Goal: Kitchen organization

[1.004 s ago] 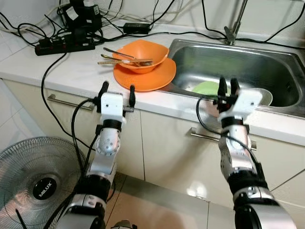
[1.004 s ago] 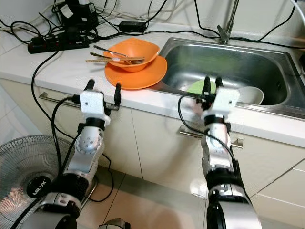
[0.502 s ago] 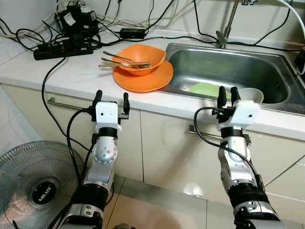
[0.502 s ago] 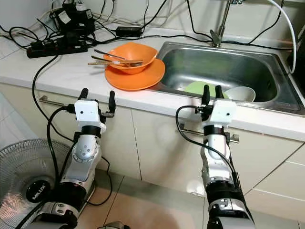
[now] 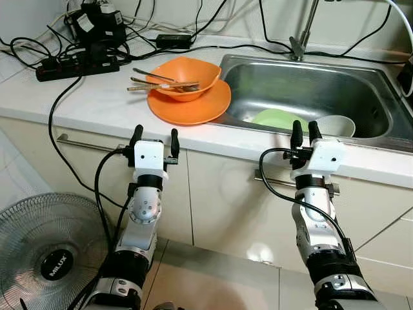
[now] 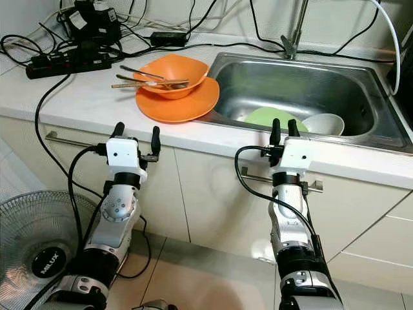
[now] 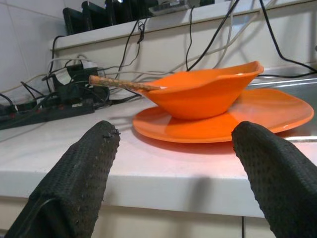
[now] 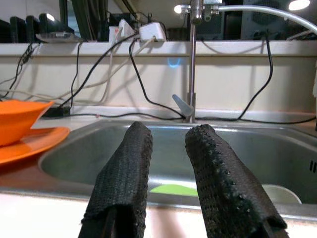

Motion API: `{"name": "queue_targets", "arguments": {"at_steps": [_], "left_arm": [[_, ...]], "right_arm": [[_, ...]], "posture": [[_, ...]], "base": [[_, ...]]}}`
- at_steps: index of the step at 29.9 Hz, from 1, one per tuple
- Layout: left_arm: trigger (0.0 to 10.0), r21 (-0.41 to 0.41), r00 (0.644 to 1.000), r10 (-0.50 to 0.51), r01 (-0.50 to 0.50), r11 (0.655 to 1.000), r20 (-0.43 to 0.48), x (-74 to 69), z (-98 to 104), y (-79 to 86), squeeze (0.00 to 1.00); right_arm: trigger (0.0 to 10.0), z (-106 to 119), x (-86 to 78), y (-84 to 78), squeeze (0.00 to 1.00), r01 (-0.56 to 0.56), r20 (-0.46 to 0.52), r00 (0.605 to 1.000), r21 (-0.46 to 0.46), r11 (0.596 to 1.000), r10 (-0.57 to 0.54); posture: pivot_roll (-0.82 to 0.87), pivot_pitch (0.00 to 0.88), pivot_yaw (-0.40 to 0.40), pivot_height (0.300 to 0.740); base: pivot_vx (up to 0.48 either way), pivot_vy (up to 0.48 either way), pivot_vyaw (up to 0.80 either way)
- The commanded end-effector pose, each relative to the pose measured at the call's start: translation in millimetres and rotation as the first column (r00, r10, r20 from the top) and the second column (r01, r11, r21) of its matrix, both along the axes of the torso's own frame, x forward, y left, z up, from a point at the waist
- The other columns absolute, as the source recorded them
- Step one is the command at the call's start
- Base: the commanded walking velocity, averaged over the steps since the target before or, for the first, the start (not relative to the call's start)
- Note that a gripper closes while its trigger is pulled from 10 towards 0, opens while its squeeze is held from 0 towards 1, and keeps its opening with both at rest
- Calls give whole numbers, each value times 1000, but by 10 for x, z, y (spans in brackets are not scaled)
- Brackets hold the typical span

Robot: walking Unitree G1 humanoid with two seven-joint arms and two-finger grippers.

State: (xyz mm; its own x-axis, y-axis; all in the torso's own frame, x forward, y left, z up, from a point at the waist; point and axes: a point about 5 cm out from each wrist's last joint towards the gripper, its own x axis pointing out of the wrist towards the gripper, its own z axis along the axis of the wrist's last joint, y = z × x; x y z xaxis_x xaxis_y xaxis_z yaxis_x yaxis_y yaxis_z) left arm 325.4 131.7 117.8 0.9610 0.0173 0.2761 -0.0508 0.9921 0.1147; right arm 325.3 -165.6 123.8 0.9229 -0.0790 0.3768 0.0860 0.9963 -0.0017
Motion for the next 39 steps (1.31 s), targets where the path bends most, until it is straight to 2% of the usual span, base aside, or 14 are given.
{"name": "queue_targets", "arguments": {"at_steps": [1,7,20,25,39], "left_arm": [[10000,-7,1000,4,-4,1000,-14,-8,-16,1,0],[10000,-10,1000,6,-7,1000,-22,-7,-23,3,0],[10000,-12,1000,11,-12,1000,-23,-19,-16,12,0],[10000,6,1000,3,-3,1000,-20,-19,-3,-7,0],[10000,-11,999,3,-3,1000,-41,-16,-12,-19,0]], "right_arm": [[10000,-13,-16,-16,0,11,-12,1000,0,1000,-11],[10000,-14,-16,-16,0,9,-13,1000,0,1000,-9],[10000,-28,-28,11,0,2,-23,1000,1,1000,-2],[10000,-33,-22,11,0,3,-32,999,4,1000,-3],[10000,-45,-8,74,0,-21,-50,999,-20,1000,20]], "posture": [[70,63,32,740],[71,65,31,740],[78,70,29,740],[80,72,28,740],[79,70,27,740]], "base": [[0,0,-800],[0,286,-704],[0,431,0],[0,0,0],[0,0,0]]}}
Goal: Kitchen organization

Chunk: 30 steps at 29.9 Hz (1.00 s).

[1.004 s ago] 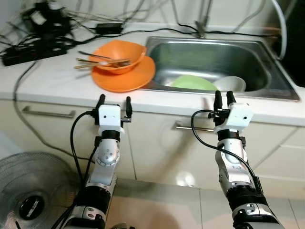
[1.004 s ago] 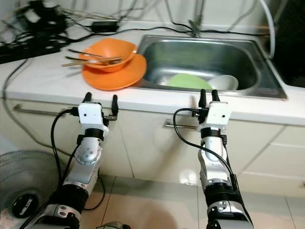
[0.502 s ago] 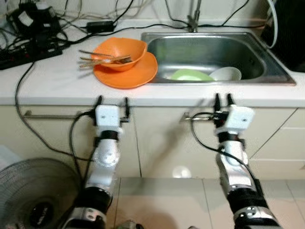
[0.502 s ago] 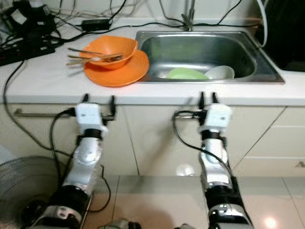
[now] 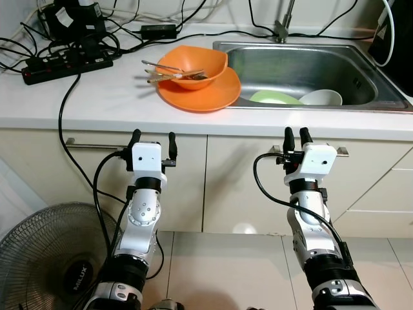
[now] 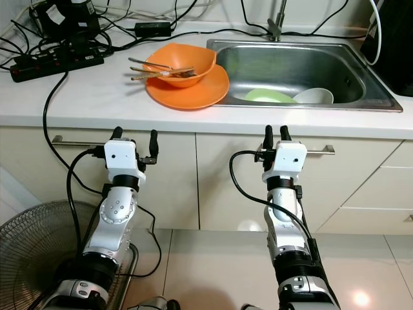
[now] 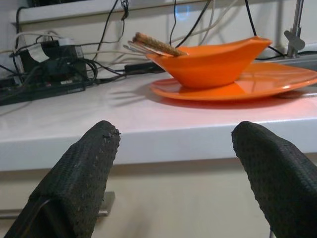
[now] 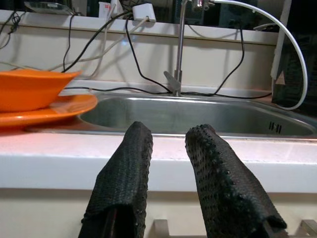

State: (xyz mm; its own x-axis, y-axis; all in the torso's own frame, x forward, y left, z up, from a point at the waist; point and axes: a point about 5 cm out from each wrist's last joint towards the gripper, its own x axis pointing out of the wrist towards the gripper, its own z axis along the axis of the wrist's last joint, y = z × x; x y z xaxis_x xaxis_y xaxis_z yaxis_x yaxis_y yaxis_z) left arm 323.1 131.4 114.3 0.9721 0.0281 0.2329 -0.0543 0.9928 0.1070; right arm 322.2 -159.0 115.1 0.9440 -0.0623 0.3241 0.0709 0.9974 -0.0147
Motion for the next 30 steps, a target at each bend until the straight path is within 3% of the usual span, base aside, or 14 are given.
{"name": "queue_targets", "arguments": {"at_steps": [1,30], "left_arm": [[10000,-2,1000,-5,5,1000,2,4,18,-12,0],[10000,-13,1000,18,-18,1000,2,4,-6,34,0]], "right_arm": [[10000,48,24,13,0,-9,11,1000,-8,1000,9],[10000,38,65,57,0,-26,3,1000,-8,1000,26]], "posture": [[79,70,28,740],[67,0,59,740]], "base": [[0,0,0],[0,0,0]]}}
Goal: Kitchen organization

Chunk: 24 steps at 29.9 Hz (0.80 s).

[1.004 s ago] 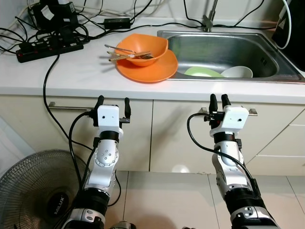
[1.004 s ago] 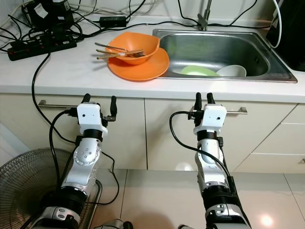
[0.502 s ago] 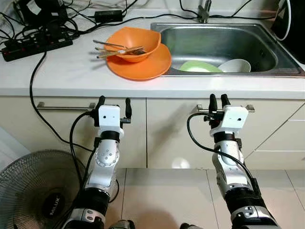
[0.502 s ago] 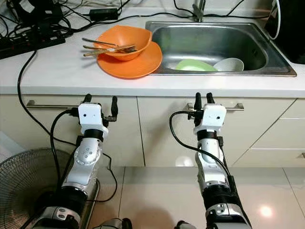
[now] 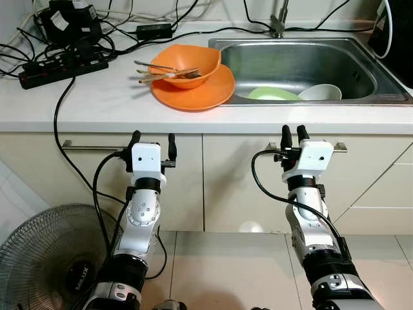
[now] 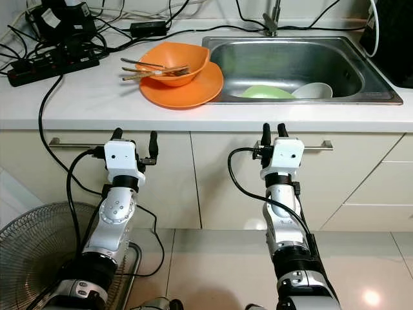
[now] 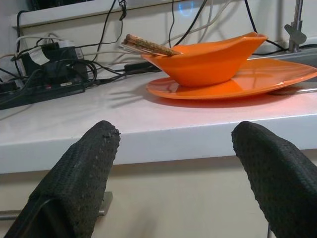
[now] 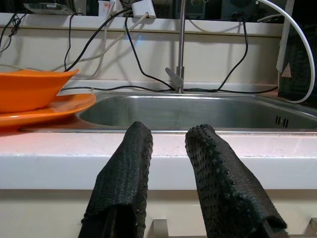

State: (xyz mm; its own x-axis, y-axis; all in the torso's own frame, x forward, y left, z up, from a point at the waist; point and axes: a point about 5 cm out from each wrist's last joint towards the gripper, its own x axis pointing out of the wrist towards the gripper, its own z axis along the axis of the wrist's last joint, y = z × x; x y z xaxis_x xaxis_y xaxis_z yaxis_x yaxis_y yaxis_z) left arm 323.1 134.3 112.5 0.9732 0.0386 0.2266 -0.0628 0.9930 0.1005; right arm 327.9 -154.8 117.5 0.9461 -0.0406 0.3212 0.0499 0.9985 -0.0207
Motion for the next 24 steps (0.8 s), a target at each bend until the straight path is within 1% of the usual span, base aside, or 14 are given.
{"name": "queue_targets", "arguments": {"at_steps": [1,5,11,13,17,19,24], "left_arm": [[10000,-7,1000,9,-9,1000,8,3,10,4,0],[10000,-9,1000,11,-11,1000,10,10,21,9,0],[10000,-12,1000,18,-18,1000,15,18,38,10,0],[10000,-13,1000,21,-20,1000,14,15,35,16,0],[10000,-29,999,37,-36,999,3,13,23,85,0],[10000,-24,999,32,-32,999,3,15,28,86,0],[10000,-39,1000,9,-9,999,17,9,47,56,0]], "right_arm": [[10000,14,9,11,0,-5,6,1000,-4,1000,5],[10000,25,20,8,0,-7,8,1000,-9,1000,7],[10000,46,28,1,0,-19,9,1000,-20,1000,19],[10000,47,27,1,0,-20,9,1000,-22,1000,21],[10000,56,31,38,0,-24,11,1000,-22,999,24],[10000,62,31,52,0,-25,14,1000,-20,999,25],[10000,82,26,98,0,-40,23,999,-18,999,40]], "posture": [[68,0,58,740],[70,0,46,740],[80,33,12,740],[80,33,12,740],[87,48,20,740],[86,51,20,740],[85,56,19,740]], "base": [[0,0,0],[0,0,0],[0,0,0],[0,0,0],[0,0,0],[0,0,0],[0,0,0]]}}
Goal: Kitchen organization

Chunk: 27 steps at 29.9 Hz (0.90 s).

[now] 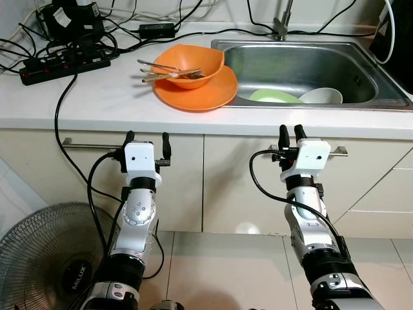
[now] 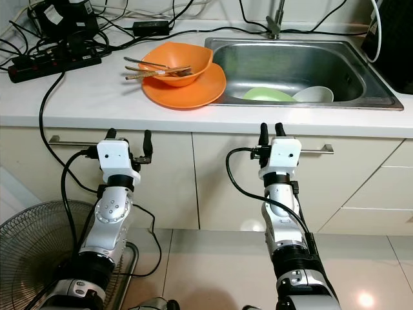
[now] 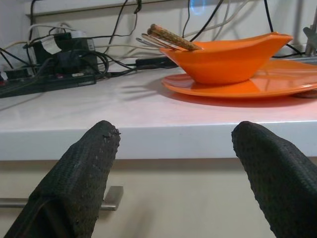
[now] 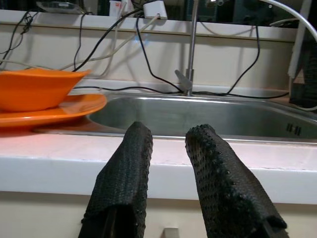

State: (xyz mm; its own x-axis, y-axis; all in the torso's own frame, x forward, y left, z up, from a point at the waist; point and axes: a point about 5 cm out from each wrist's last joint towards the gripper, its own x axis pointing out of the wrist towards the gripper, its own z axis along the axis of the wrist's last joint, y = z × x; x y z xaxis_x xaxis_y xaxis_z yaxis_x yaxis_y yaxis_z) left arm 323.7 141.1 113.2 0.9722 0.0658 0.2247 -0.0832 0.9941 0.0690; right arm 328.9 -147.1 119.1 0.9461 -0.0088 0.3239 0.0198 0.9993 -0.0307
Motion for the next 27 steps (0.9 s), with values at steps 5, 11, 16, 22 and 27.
{"name": "queue_targets", "arguments": {"at_steps": [5,11,16,22,27], "left_arm": [[10000,-1,1000,-13,13,1000,17,25,59,-15,0],[10000,7,1000,-10,10,1000,19,36,76,1,0],[10000,7,1000,-6,6,1000,22,37,82,10,0],[10000,9,1000,-5,5,1000,23,34,81,9,0],[10000,11,1000,-5,5,1000,25,36,85,7,0]], "right_arm": [[10000,139,37,43,0,-16,47,999,-22,1000,17],[10000,176,28,73,0,-22,66,998,-33,999,25],[10000,181,31,70,0,-23,64,998,-13,1000,24],[10000,180,23,78,0,-26,61,998,-15,1000,27],[10000,184,29,88,0,-31,59,998,-10,999,31]], "posture": [[82,63,26,740],[85,64,27,740],[85,65,28,740],[86,66,27,740],[87,66,26,740]], "base": [[0,0,0],[0,0,248],[0,0,0],[203,0,0],[260,0,0]]}}
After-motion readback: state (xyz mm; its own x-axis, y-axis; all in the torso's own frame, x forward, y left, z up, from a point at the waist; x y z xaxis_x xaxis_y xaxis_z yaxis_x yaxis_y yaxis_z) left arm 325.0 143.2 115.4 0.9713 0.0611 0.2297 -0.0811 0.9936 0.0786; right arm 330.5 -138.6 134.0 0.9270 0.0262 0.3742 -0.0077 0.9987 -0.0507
